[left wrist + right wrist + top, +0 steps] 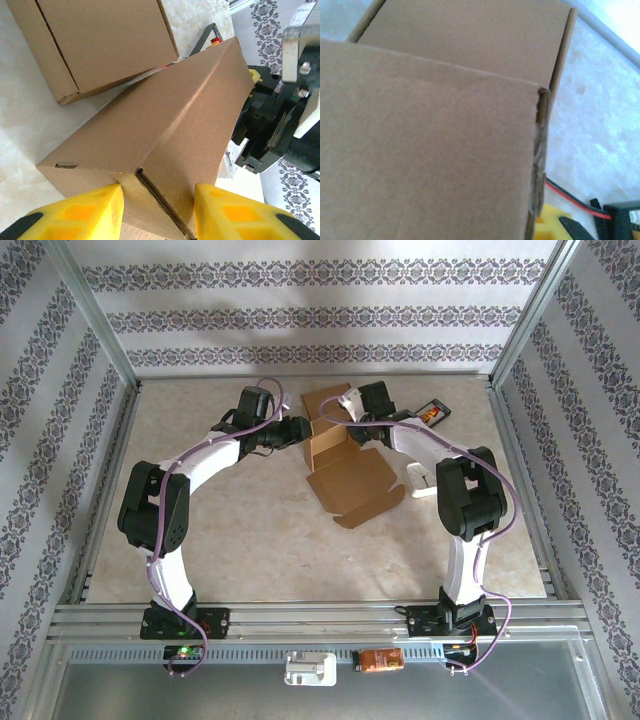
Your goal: Fold the paper box
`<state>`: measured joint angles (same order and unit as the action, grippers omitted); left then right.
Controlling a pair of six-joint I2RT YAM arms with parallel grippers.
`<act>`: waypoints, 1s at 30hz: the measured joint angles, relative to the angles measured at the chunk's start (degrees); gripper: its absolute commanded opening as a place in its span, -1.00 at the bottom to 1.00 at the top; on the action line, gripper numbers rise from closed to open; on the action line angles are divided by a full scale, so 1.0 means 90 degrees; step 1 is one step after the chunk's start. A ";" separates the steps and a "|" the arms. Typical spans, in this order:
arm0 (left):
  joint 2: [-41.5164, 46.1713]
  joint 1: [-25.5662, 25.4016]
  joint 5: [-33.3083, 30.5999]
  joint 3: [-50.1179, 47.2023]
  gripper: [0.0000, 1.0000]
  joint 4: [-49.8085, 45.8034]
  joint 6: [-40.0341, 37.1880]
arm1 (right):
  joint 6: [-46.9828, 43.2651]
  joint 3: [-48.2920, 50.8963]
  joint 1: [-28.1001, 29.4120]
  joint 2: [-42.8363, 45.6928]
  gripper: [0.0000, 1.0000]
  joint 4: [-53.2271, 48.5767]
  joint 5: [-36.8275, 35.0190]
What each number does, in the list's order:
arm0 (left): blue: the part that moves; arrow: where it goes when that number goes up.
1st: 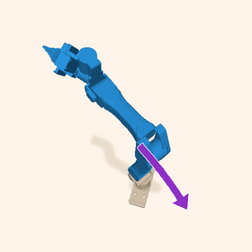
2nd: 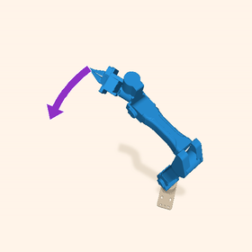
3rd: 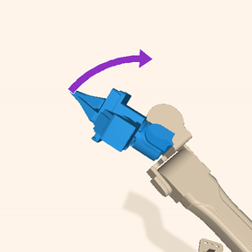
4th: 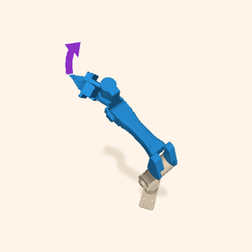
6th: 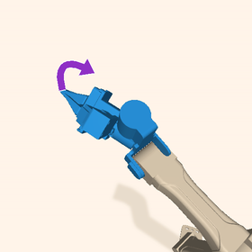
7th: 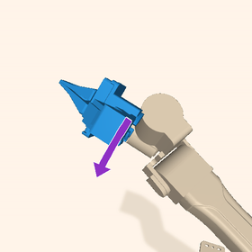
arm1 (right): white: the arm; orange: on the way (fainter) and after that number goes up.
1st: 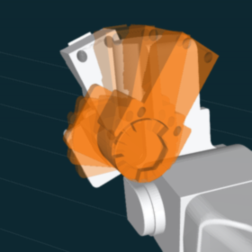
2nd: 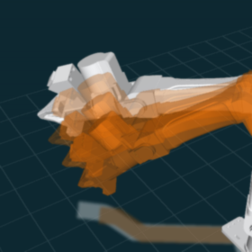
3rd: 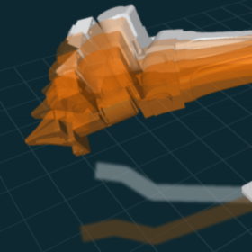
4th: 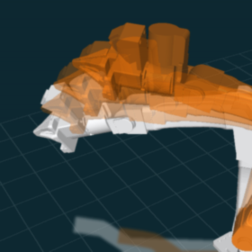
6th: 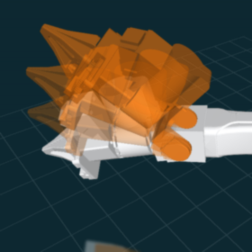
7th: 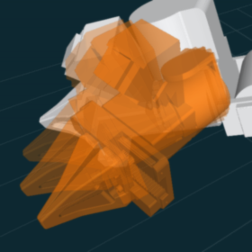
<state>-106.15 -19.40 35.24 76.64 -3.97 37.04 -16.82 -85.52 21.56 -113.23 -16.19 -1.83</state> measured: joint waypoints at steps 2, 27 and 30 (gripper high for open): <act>0.0015 0.0022 -0.0041 0.0000 -0.19 -0.0012 0.0000 | 0.0401 -0.0163 0.0051 -0.0022 -0.85 -0.0294 -0.0046; 0.0265 0.0170 -0.0160 -0.0359 -0.18 0.0078 -0.0002 | 0.2679 0.0857 0.0675 0.0206 -0.72 0.0981 -0.0794; 0.0265 0.0199 -0.0158 -0.0359 -0.15 0.0078 -0.0002 | 0.2742 0.1003 0.0675 0.0209 -0.73 0.1243 -0.0928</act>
<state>-103.77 -17.61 33.82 73.41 -3.27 37.01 7.86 -76.49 27.64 -111.35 -4.99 -10.17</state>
